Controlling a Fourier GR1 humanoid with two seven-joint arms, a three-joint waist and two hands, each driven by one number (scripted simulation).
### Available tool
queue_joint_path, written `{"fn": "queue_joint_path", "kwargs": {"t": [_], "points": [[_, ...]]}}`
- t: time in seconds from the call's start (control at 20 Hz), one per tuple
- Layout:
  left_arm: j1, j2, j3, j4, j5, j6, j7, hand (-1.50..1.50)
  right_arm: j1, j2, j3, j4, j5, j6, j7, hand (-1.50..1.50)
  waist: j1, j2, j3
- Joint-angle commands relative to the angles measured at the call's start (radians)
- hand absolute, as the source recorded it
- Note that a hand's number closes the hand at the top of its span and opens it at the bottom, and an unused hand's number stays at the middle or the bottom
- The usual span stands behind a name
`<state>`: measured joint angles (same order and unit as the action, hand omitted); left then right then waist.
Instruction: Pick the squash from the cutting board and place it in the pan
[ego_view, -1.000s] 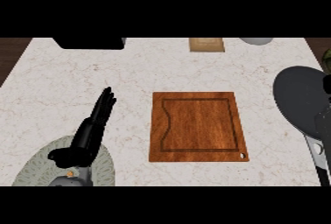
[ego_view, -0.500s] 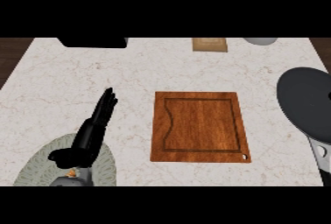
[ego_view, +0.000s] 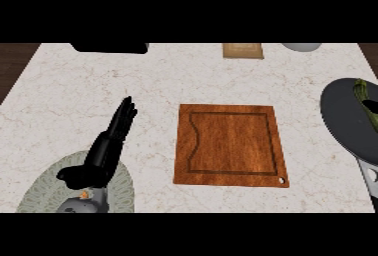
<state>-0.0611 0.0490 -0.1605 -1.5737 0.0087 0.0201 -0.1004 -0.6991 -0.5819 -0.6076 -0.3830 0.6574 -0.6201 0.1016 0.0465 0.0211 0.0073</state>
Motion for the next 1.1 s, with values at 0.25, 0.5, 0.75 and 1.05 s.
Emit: {"fn": "queue_joint_path", "kwargs": {"t": [0.25,0.5,0.75,1.05], "points": [[0.025,-0.012,-0.026,-0.061,-0.022,0.022,0.053,0.0,0.025,0.044,-0.204,-0.053,-0.257,-0.076,-0.349,-1.5,-0.019,-0.013,-0.003],[0.04,0.0,0.021,-0.002,-0.004,0.013,0.002,0.0,0.114,0.062,-0.256,-0.154,-0.402,0.122,-0.433,-1.5,-0.057,-0.025,-0.007],[0.035,0.002,0.037,0.048,-0.005,0.004,-0.043,0.0,0.231,0.127,-0.271,-0.247,-0.515,0.324,-0.507,-1.5,-0.067,-0.026,-0.008],[0.065,0.023,0.059,-0.003,0.006,-0.003,-0.02,0.0,0.445,0.277,-0.196,-0.534,-0.562,0.433,-0.511,-1.5,-0.068,-0.029,-0.01]]}}
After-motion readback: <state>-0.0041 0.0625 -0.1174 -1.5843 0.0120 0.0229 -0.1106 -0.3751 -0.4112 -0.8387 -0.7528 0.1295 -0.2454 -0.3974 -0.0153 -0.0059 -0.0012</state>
